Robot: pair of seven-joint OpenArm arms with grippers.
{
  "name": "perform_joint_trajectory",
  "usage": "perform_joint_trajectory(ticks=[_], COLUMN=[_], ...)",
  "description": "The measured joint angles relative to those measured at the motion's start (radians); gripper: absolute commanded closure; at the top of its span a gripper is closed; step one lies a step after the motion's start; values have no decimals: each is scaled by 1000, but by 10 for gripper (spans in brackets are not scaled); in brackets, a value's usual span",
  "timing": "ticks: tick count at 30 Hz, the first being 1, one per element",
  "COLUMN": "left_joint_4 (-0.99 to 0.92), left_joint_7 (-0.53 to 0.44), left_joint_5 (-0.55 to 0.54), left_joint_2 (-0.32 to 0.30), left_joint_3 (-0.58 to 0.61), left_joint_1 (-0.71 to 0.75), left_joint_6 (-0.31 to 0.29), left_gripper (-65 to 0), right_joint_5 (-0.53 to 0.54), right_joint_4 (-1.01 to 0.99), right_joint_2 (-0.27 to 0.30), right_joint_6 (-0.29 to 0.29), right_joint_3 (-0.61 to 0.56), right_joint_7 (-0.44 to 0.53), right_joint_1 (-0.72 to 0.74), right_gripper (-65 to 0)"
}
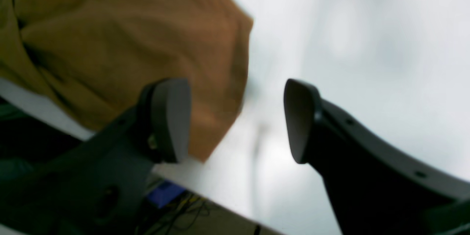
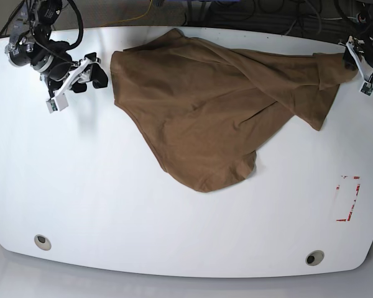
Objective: Layout the t-shirt on the table in an organized manner, then fold the t-shirt properly
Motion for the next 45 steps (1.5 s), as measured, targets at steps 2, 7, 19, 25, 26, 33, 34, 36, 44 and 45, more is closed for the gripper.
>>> perform_joint_trajectory(ticks=[2, 7, 19, 25, 26, 33, 34, 36, 44, 45], left_joint_4=[0, 0, -1, -4, -3, -35, -52, -93, -289, -309], left_joint_7=[2, -17, -32, -20, -23, -26, -27, -27, -63, -69], left_joint_5=[6, 9, 37, 40, 39, 43, 43, 39, 51, 53], left_joint_2=[3, 7, 0, 19, 27, 87, 95, 105, 114, 114], left_joint_3=[-3, -57, -58, 56, 80, 156, 164, 178, 214, 226], left_joint_1=[-23, -107, -343, -394, -404, -459, -465, -480, -525, -526], left_joint_6=[-1, -1, 6, 3, 3, 3, 3, 2, 7, 7], left_gripper=[-410, -410, -410, -411, -411, -413, -413, -411, -411, -411], right_joint_5=[0, -43, -99, -105, -98, -106, -106, -107, -107, -108], right_joint_4=[0, -1, -64, -96, -105, -123, -123, -124, -124, -124], right_joint_2=[0, 0, -14, -28, -32, -58, -60, -61, -63, -62], right_joint_6=[0, 1, 4, 4, 4, 3, 3, 3, 3, 3], right_joint_3=[0, 0, -72, -109, -112, -109, -109, -109, -104, -103], right_joint_7=[0, 0, 6, 4, 7, 18, 24, 26, 27, 27], right_joint_1=[26, 98, 269, 301, 301, 296, 295, 295, 294, 294], right_gripper=[-389, -389, -389, -389, -389, -389, -389, -389, -389, -389])
